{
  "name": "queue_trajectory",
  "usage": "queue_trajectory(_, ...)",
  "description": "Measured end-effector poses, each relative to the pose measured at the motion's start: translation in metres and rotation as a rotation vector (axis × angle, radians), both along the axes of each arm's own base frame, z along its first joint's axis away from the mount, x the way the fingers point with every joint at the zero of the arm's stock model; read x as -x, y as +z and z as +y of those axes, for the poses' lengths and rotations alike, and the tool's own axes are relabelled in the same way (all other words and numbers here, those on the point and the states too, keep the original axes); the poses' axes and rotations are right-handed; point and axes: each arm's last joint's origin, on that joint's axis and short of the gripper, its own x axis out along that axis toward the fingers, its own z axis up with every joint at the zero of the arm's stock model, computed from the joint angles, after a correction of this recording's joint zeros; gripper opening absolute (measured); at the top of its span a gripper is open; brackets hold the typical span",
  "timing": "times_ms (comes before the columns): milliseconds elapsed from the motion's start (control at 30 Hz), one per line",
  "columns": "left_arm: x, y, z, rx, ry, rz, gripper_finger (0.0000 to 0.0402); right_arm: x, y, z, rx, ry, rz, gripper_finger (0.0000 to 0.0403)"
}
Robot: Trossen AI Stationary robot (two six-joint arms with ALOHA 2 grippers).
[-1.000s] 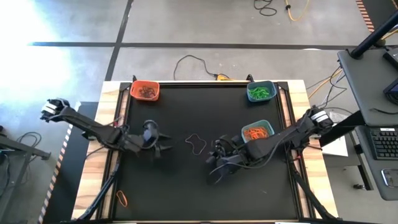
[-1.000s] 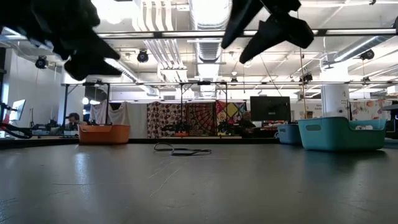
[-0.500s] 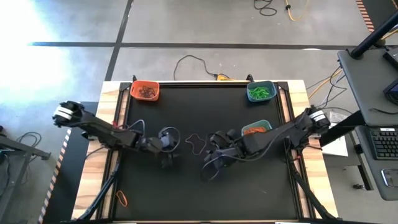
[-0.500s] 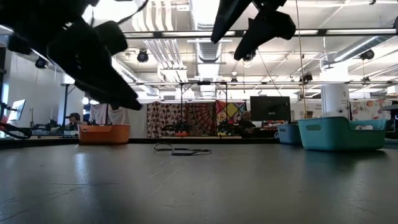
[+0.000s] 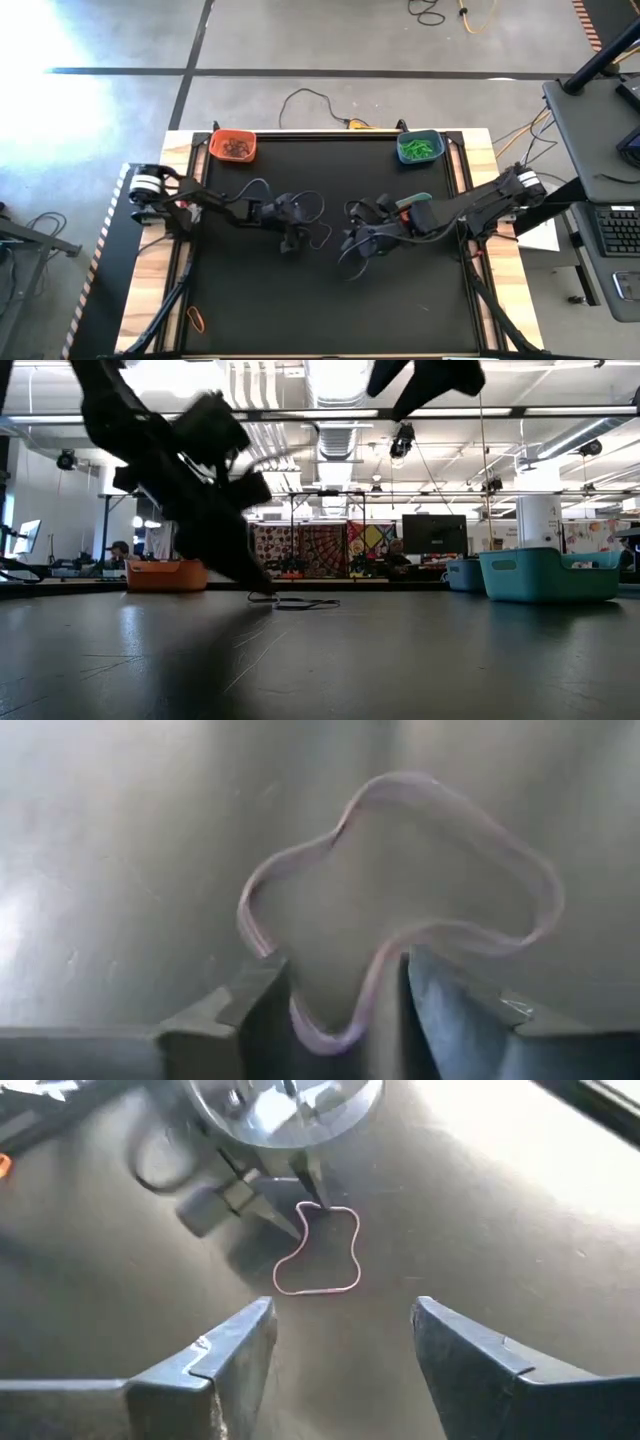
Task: Sort rubber bands into baskets
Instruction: Put the purple rubber band into the orange bin
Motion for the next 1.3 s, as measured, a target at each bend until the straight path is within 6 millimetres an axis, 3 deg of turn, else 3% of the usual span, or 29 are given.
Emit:
queue_trajectory(133, -0.01, -0.002, 0.005, -0.011, 0.047, 0.091, 0.0126, 0.021, 0.018, -0.007, 0.006, -0.003, 0.002, 0.02)
queue_trajectory(267, -0.015, 0.001, 0.005, 0.002, 0.057, 0.132, 0.0032, 0.048, 0.036, -0.017, 0.077, -0.018, 0.019, 0.0174)
queue_trajectory(333, -0.018, 0.004, 0.009, 0.027, 0.1, 0.134, 0.001, 0.061, 0.045, -0.023, 0.128, -0.043, 0.014, 0.0163)
queue_trajectory(500, -0.026, 0.022, 0.031, 0.05, 0.248, 0.148, 0.0002, 0.085, 0.063, -0.034, 0.246, -0.062, -0.012, 0.0142)
queue_trajectory(667, -0.027, 0.044, 0.056, 0.073, 0.392, 0.207, 0.0, 0.096, 0.064, -0.038, 0.273, -0.029, -0.004, 0.0127)
queue_trajectory(933, -0.027, 0.119, 0.109, 0.098, 0.613, 0.063, 0.0, 0.094, 0.037, -0.038, 0.328, -0.033, 0.079, 0.0103)
queue_trajectory(1100, -0.003, 0.173, 0.143, 0.08, 0.78, 0.056, 0.0, 0.096, 0.017, -0.035, 0.317, -0.037, 0.128, 0.0089)
queue_trajectory(1200, 0.021, 0.199, 0.159, 0.001, 0.87, 0.163, 0.0, 0.096, 0.014, -0.034, 0.325, -0.031, 0.136, 0.008)
queue_trajectory(1300, 0.048, 0.21, 0.173, -0.044, 0.953, 0.341, 0.0, 0.097, 0.014, -0.035, 0.331, -0.03, 0.136, 0.007)
